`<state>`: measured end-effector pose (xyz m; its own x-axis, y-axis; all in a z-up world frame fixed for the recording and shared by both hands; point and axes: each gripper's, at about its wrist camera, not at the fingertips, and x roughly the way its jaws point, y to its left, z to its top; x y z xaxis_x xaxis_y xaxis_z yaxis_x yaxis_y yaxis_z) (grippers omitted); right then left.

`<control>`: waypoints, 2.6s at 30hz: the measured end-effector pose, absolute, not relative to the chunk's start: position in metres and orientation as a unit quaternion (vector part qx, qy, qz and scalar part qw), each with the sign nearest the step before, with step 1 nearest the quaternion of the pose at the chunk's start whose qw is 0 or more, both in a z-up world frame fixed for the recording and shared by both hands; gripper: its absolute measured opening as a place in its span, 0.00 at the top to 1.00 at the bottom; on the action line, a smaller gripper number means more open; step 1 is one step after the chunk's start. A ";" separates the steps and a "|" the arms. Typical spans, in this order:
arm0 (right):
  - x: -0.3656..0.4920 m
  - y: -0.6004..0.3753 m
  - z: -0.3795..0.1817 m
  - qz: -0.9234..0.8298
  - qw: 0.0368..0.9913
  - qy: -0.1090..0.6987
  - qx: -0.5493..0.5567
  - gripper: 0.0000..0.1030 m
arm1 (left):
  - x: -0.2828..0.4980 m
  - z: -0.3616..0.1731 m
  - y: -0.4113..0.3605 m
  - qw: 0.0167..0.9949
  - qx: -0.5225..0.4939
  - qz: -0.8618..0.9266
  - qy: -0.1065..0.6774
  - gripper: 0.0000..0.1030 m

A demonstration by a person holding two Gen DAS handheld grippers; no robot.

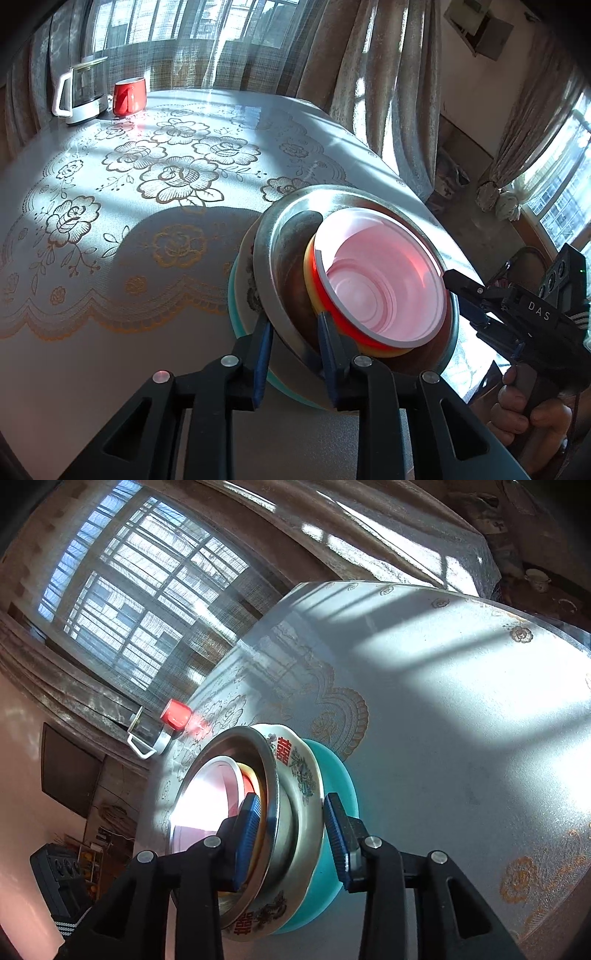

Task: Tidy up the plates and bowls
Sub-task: 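Lift the steel basin with both grippers and carry it over the plate stack, then lower the basin onto the double-happiness plate and open both grippers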

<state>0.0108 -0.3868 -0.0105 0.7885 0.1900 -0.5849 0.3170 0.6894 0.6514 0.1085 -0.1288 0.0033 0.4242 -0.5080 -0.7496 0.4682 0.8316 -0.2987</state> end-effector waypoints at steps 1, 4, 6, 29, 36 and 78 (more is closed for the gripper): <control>0.010 -0.387 -0.011 -0.036 0.861 0.324 0.391 0.64 | 0.109 0.003 -0.128 0.843 -0.023 -0.289 0.452 0.74; 0.011 -0.385 -0.014 -0.033 0.857 0.330 0.395 0.64 | 0.108 0.003 -0.127 0.843 -0.025 -0.290 0.452 0.74; 0.011 -0.383 -0.014 -0.034 0.858 0.331 0.390 0.64 | 0.108 0.004 -0.127 0.843 -0.025 -0.290 0.452 0.74; 0.006 -0.382 -0.014 -0.031 0.857 0.341 0.386 0.64 | 0.096 0.013 -0.113 0.864 -0.032 -0.253 0.433 0.61; -0.008 -0.375 0.005 -0.067 0.883 0.319 0.339 0.64 | 0.083 0.019 -0.094 0.887 -0.030 -0.214 0.407 0.51; -0.020 -0.238 0.038 -0.108 0.949 0.286 0.082 0.59 | 0.031 0.032 -0.048 0.943 -0.015 -0.096 0.318 0.17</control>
<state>-0.0197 -0.2380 0.0378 0.8127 -0.1577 -0.5610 0.2514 0.9634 0.0935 0.0308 -0.0479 0.0324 0.7791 -0.1912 -0.5971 0.1726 0.9810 -0.0890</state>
